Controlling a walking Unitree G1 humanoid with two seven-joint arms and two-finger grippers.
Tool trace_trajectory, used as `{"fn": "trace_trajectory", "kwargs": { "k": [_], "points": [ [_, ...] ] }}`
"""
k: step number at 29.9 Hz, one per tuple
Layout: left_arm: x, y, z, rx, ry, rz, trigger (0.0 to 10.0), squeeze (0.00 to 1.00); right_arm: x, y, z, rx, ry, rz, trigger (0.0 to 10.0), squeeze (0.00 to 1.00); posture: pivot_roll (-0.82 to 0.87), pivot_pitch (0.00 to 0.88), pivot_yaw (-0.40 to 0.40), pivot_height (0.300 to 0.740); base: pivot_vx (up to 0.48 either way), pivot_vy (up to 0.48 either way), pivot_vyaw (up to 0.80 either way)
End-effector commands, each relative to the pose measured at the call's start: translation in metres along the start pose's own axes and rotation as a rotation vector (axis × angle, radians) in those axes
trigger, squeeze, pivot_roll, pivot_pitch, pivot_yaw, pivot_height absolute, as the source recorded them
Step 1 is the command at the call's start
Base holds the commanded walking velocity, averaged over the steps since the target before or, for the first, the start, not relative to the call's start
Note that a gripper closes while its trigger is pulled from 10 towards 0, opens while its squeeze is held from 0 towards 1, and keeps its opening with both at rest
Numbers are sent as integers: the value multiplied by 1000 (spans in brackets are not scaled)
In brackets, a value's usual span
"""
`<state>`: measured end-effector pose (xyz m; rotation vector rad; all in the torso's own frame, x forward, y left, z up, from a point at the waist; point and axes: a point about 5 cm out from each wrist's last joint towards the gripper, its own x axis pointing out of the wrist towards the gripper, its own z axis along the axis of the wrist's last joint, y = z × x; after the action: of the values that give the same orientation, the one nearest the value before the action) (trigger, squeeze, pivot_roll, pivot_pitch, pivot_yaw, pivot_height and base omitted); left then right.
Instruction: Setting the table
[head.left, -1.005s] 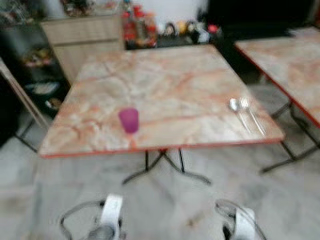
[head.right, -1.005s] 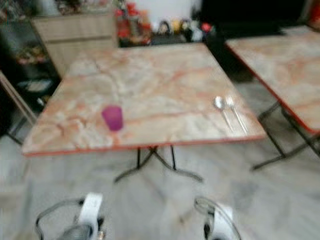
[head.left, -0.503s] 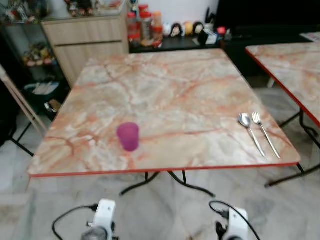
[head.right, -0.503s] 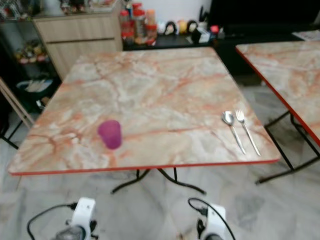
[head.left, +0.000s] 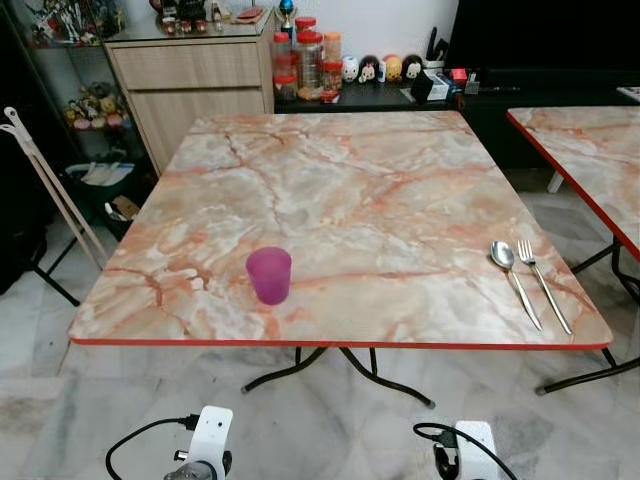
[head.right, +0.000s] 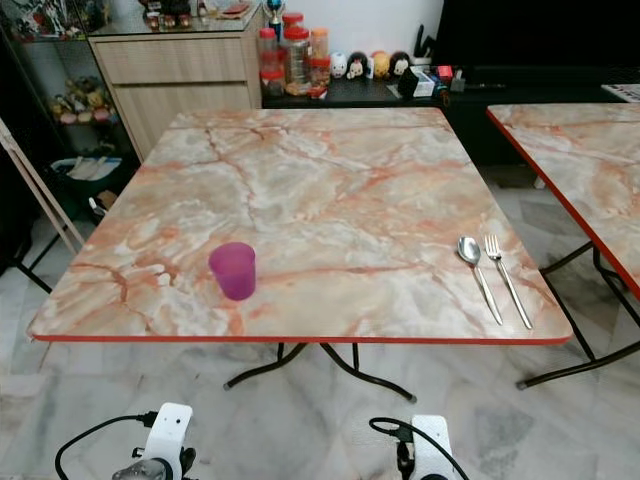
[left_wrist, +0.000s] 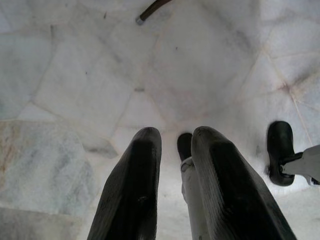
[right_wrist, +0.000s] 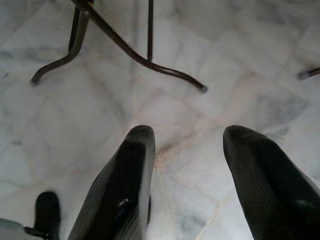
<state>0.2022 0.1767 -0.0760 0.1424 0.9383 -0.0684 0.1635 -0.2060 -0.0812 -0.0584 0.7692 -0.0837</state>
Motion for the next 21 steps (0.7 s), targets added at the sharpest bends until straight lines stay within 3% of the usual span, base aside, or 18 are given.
{"fn": "trace_trajectory", "kwargs": {
  "k": [1, 7, 9, 14, 15, 16, 19, 21],
  "points": [
    [-1, 0, -5, 14, 19, 2, 10000, 0, -2, -5, 3, -23, -56, -15, 10000, 0, -52, 0, 3, 725, 0, 0, 0],
    [-1, 1, -6, 13, 21, 4, 10000, 0, -9, -12, 3, -83, -140, -51, 10000, 0, -52, 0, 5, 725, 0, 0, 0],
    [-1, 2, -7, 12, 22, 9, 10000, 0, -15, -14, 21, -159, -310, -49, 10000, 0, -58, 0, 9, 725, 0, 0, 0],
    [-1, 3, -6, 10, 20, 12, 10000, 0, -21, -15, 49, -179, -481, -59, 10000, 0, -61, 0, 7, 725, 0, 0, 0],
    [-1, 3, -5, 12, 19, 11, 10000, 0, -25, -13, 63, -196, -559, -55, 10000, 0, -61, 0, 4, 725, 0, 0, 0],
    [-1, 3, -5, 12, 19, 11, 10000, 0, -25, -13, 63, -196, -559, -55, 10000, 0, -61, 0, 4, 725, 0, 0, 0],
    [-1, 2, -7, 17, 20, 8, 10000, 0, -38, -2, 91, -244, -705, -30, 10000, 0, -64, 0, 8, 725, 0, 0, 0],
    [-1, 3, -8, 18, 21, 8, 10000, 0, -43, 1, 97, -244, -737, -27, 10000, 0, -65, 0, 9, 725, 0, 0, 0]
  ]
}}
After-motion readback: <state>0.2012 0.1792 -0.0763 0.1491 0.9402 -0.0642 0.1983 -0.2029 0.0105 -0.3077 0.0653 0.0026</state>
